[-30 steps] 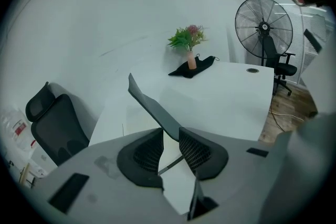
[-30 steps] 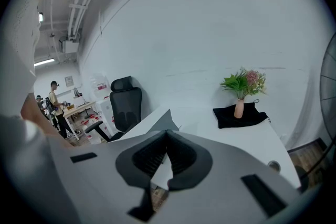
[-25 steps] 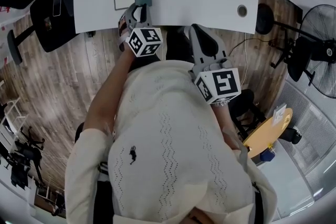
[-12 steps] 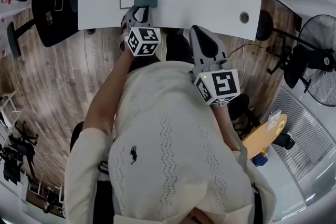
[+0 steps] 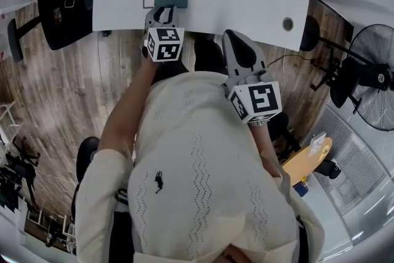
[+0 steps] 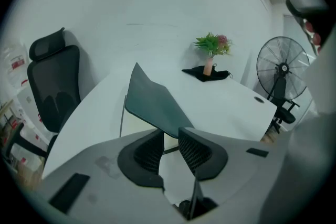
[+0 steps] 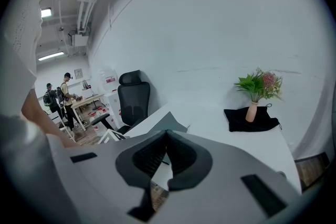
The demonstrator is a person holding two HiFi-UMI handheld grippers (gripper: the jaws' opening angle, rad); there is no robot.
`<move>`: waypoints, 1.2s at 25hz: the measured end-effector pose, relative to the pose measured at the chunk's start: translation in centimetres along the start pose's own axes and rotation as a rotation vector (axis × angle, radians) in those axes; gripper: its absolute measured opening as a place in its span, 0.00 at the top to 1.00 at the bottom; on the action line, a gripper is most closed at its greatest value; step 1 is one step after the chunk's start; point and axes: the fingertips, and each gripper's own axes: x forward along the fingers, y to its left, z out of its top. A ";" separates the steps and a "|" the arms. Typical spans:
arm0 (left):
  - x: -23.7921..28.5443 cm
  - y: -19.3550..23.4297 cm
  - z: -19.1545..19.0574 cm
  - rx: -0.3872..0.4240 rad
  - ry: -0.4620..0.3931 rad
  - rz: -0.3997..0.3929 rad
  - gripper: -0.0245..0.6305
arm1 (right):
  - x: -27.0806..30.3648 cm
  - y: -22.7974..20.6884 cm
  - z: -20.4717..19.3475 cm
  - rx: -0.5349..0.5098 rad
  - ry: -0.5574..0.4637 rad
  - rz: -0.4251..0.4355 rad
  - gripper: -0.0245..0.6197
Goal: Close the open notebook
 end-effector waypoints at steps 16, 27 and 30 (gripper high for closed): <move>0.4 1.3 -1.2 -0.550 0.005 -0.070 0.91 | -0.2 -0.9 -0.4 -0.030 0.029 0.018 0.96; 0.8 2.1 -2.4 -0.838 0.005 -0.071 0.93 | 0.0 -1.7 -0.4 -0.042 0.041 0.044 0.96; 0.9 2.3 -2.8 -0.894 0.014 -0.056 0.93 | -0.2 -2.2 -0.5 -0.040 0.042 0.045 0.96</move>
